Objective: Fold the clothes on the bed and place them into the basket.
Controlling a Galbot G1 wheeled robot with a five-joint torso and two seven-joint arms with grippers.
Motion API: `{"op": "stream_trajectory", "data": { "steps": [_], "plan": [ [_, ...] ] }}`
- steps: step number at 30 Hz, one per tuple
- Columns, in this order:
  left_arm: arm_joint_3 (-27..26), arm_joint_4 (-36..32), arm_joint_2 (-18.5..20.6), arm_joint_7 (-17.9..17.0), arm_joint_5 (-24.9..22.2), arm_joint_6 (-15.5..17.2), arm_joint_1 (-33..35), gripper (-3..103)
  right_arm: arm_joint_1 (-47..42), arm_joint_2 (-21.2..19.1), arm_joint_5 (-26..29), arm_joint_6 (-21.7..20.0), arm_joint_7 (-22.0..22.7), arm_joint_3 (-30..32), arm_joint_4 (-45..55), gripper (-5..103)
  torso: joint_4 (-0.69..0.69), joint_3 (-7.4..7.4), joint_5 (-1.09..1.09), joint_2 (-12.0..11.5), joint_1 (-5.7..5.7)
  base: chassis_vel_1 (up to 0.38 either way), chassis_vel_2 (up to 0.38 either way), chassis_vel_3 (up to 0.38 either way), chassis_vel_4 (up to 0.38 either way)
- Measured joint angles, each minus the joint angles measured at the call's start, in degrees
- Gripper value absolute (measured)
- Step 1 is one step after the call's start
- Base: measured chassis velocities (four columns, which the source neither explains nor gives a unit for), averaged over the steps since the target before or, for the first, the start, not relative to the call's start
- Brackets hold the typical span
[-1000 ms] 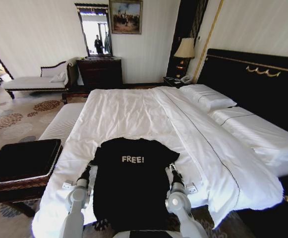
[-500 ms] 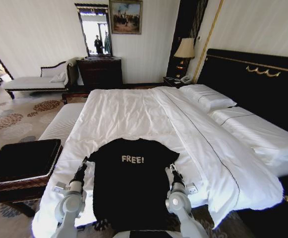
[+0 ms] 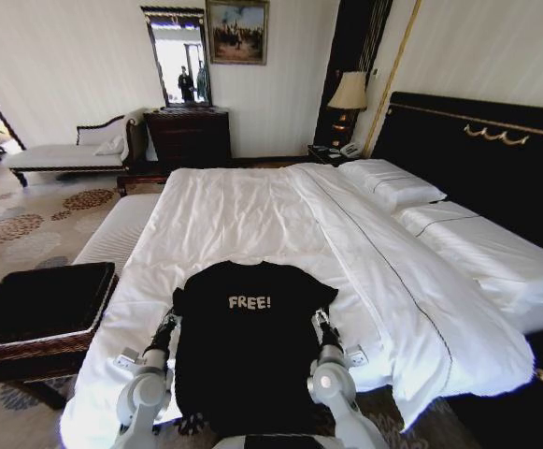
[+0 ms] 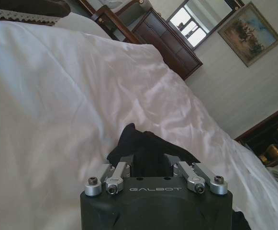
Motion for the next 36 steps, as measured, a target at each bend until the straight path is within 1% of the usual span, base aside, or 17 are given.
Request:
{"op": "stream_trajectory", "data": {
  "steps": [1, 2, 3, 4, 5, 7, 9, 10, 13, 14, 16, 18, 19, 23, 25, 31, 36],
  "plan": [
    [-0.6, -0.8, 0.3, 0.6, -2.0, 0.6, 0.2, 45, -0.1, -0.1, 0.1, 0.0, 0.0, 0.4, 0.0, 100, -0.01, 0.0, 0.0, 0.0, 0.0, 0.0, 0.0, 0.0, 0.0],
    [-1.3, -1.3, 0.4, 0.9, -3.9, 0.9, 0.2, 45, -0.2, -0.1, 0.1, 0.0, 0.0, 0.6, 0.0, 100, -0.01, 0.0, 0.0, 0.0, 0.0, 0.0, 0.0, 0.0, 0.0],
    [-1.3, -1.3, 0.4, 0.9, -3.9, 0.9, 0.2, 45, -0.2, -0.1, 0.1, 0.0, 0.0, 0.6, 0.0, 100, -0.01, 0.0, 0.0, 0.0, 0.0, 0.0, 0.0, 0.0, 0.0],
    [-1.8, -1.5, 0.5, 1.2, -5.1, 1.1, 0.1, 51, -0.2, -0.1, 0.1, 0.0, 0.0, 0.7, 0.0, 100, 0.0, 0.0, 0.0, 0.0, 0.0, 0.0, 0.0, 0.0, 0.0],
    [-3.2, -1.8, 0.6, 1.6, -8.1, 1.2, -0.3, 55, -0.3, -0.1, 0.2, 0.0, 0.0, 0.9, 0.0, 100, 0.0, 0.0, 0.0, 0.0, 0.0, 0.0, 0.0, 0.0, 0.0],
    [-5.0, -1.7, 0.7, 1.7, -12.4, 1.3, -1.1, 67, -0.3, 0.1, 0.2, 0.1, 0.0, 0.9, -0.1, 100, 0.0, 0.0, 0.01, 0.0, 0.0, 0.0, 0.0, 0.0, 0.0],
    [-5.5, -1.4, 0.7, 1.6, -13.5, 1.3, -1.5, 67, -0.3, 0.1, 0.2, 0.1, 0.0, 0.8, -0.1, 100, 0.0, 0.0, 0.01, 0.0, 0.0, 0.0, 0.0, 0.0, 0.0],
    [-6.4, -0.3, 0.8, 0.8, -15.7, 1.3, -2.6, 72, -0.2, 0.2, 0.2, 0.1, 0.0, 0.7, -0.2, 100, 0.0, 0.0, 0.0, 0.0, 0.0, 0.0, 0.0, 0.0, 0.0],
    [-6.8, 3.3, 0.8, -0.4, -16.1, 1.4, -5.1, 88, 0.0, 0.2, 0.2, 0.1, 0.0, 0.4, -0.4, 100, 0.0, 0.0, 0.0, 0.0, 0.0, 0.0, 0.0, 0.0, 0.0],
    [-6.8, 3.3, 0.8, -0.4, -16.1, 1.4, -5.1, 88, 0.0, 0.2, 0.2, 0.1, 0.0, 0.4, -0.4, 100, 0.0, 0.0, 0.0, 0.0, 0.0, 0.0, 0.0, 0.0, 0.0],
    [-6.1, 7.1, 0.9, -0.7, -13.8, 1.4, -7.2, 97, 0.1, 0.3, 0.0, 0.0, 0.2, 0.1, -0.5, 100, 0.01, 0.0, -0.01, 0.0, 0.0, 0.0, 0.0, 0.0, 0.0],
    [-6.0, 8.1, 0.9, -0.8, -13.1, 1.3, -7.8, 97, 0.1, 0.4, 0.0, 0.0, 0.2, 0.0, -0.5, 100, -0.01, 0.0, -0.01, 0.0, 0.0, 0.0, 0.0, 0.0, 0.0],
    [-5.4, 10.5, 0.9, -0.8, -11.5, 1.3, -9.3, 100, 0.1, 0.4, -0.1, 0.0, 0.3, -0.1, -0.5, 100, -0.01, 0.0, -0.01, 0.0, 0.0, 0.0, 0.0, 0.0, 0.0],
    [-4.4, 13.0, 0.8, -0.8, -10.2, 1.2, -11.3, 100, -0.1, 0.5, -0.4, -0.1, 0.5, -0.1, -0.5, 100, 0.0, 0.0, 0.0, 0.0, 0.0, 0.0, 0.0, 0.0, 0.0],
    [-3.0, 15.2, 0.5, -0.8, -8.9, 1.2, -13.5, 100, -0.2, 0.4, -0.5, -0.2, 0.5, -0.1, -0.6, 100, 0.0, 0.0, 0.0, 0.0, 0.0, 0.0, 0.0, 0.0, 0.0],
    [-1.1, 17.3, -0.6, -0.8, -7.8, 1.5, -16.7, 100, -0.2, 0.5, -0.7, -0.3, 0.7, -0.2, -0.7, 100, -0.01, 0.01, 0.0, 0.0, 0.0, 0.0, 0.0, 0.0, 0.0],
    [-0.7, 17.8, -1.2, -0.8, -7.9, 1.5, -18.1, 100, -0.3, 0.5, -0.8, -0.3, 0.7, -0.4, -0.9, 100, 0.0, 0.01, 0.0, 0.0, 0.0, 0.0, 0.0, 0.0, 0.0]
  ]
}}
